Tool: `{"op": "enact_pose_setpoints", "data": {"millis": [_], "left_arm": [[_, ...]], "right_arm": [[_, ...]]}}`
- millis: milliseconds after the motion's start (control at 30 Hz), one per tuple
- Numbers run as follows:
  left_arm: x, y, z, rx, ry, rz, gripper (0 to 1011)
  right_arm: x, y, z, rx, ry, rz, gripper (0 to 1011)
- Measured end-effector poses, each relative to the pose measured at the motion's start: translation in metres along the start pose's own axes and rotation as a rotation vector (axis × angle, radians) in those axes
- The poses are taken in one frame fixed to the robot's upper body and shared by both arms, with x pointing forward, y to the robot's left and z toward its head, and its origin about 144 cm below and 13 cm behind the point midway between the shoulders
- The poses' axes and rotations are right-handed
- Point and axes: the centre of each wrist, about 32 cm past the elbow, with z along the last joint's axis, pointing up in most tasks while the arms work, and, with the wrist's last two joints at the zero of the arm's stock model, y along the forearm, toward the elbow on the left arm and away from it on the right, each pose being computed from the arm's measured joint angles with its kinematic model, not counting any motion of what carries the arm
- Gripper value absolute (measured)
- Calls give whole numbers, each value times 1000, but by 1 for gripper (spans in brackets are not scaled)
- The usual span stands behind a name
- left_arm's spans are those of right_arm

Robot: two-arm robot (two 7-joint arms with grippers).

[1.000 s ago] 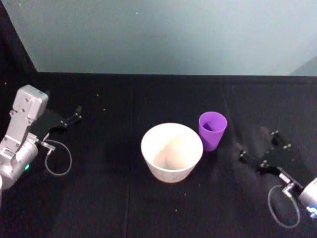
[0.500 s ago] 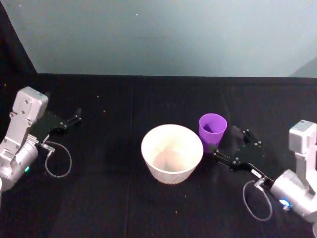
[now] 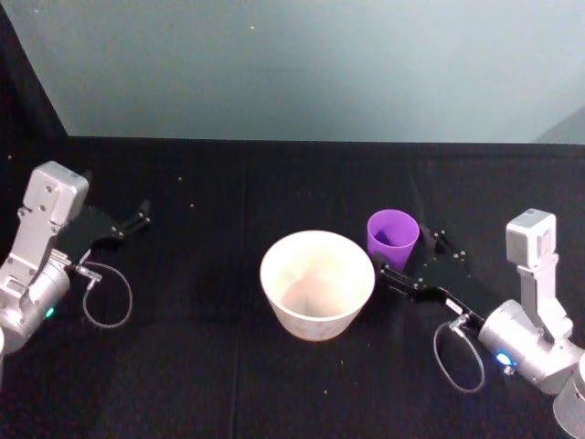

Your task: Pick up the cup and pour the mung beans from the cup into the bowl.

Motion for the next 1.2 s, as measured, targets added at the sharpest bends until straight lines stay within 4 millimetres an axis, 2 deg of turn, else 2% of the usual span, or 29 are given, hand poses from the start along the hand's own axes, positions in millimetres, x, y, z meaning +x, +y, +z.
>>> {"op": "enact_pose_setpoints", "data": {"millis": [400,1000,1200], "left_arm": [[0,0,0,0,0,0,1011],[0,0,0,0,0,0,1011],[0,0,0,0,0,0,1011]], "right_arm": [[-1,17,-1,-5,1,-14,1003],[-1,21,-1,-4,14,-15,1003],[-1,21,-1,-4,14,-15,873]]}}
